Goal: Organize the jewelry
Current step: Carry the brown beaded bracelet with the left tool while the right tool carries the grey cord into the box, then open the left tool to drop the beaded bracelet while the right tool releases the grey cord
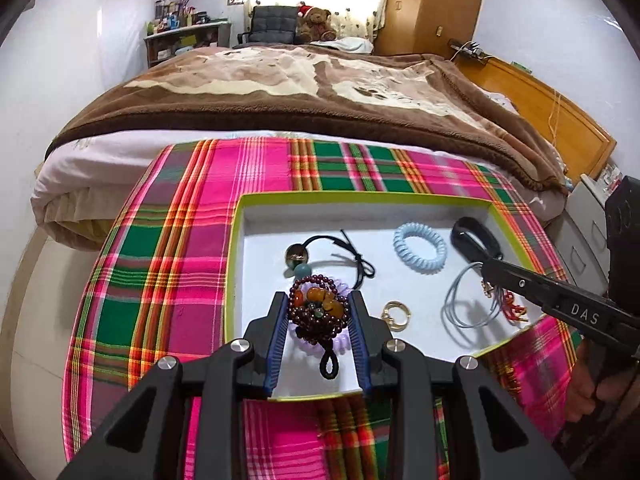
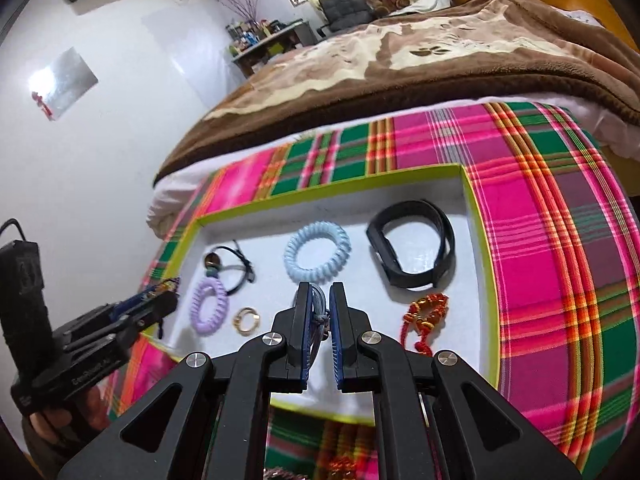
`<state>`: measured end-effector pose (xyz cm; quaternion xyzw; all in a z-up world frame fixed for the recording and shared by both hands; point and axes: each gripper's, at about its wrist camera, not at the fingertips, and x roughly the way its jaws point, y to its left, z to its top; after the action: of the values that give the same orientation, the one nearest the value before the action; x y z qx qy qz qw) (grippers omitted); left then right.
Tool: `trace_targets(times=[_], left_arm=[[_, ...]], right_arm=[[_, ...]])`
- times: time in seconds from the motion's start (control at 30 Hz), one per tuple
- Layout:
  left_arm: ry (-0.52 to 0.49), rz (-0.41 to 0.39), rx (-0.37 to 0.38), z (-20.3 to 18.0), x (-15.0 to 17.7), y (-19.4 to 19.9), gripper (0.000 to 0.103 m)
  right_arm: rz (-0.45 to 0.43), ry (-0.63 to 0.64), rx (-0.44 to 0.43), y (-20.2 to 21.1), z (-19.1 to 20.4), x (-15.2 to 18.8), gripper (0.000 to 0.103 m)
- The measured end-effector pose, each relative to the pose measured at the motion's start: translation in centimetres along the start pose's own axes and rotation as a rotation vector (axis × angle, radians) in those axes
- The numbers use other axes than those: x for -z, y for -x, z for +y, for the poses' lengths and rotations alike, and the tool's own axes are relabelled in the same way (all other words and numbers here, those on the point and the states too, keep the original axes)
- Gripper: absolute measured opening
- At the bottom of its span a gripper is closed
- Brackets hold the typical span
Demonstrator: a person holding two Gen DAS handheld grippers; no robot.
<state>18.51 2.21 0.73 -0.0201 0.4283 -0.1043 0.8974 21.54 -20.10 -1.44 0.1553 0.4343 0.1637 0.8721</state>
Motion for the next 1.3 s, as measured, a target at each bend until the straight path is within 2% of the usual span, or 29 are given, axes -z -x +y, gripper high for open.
trace_targets(times=[0.4, 0.63, 0.87, 1.2, 1.27, 1.3], left_arm=[[0.016, 0.043, -0.015, 0.5, 0.5, -1.7, 0.031], [0.028, 0.049, -0.012, 0.8, 0.7, -2.0, 0.032], [0.02, 0.049, -0.014, 0.6, 0.8, -1.9, 0.041], [0.027, 0.046, -0.018, 0.5, 0.8, -1.7, 0.049], [0.03, 0.049, -0.016, 0.5, 0.8, -1.7, 0.051], [0.031, 0.049, -0.014, 0.5, 0.8, -1.6, 0.051]], right_arm=[[0.014, 0.093, 0.131, -0.9, 0.4, 0.5, 0.009], [0.019, 0.118, 0.149, -1.1, 0.6, 0.7, 0.009], [0.02, 0.125, 0.152, -1.2, 0.8, 0.8, 0.009], [0.018, 0.135, 0.171, -1.2, 1.0, 0.8, 0.014], [0.015, 0.139, 0.172, -1.2, 1.1, 0.8, 0.018], [0.012, 0.142, 0.175, -1.1, 1.2, 0.9, 0.025]])
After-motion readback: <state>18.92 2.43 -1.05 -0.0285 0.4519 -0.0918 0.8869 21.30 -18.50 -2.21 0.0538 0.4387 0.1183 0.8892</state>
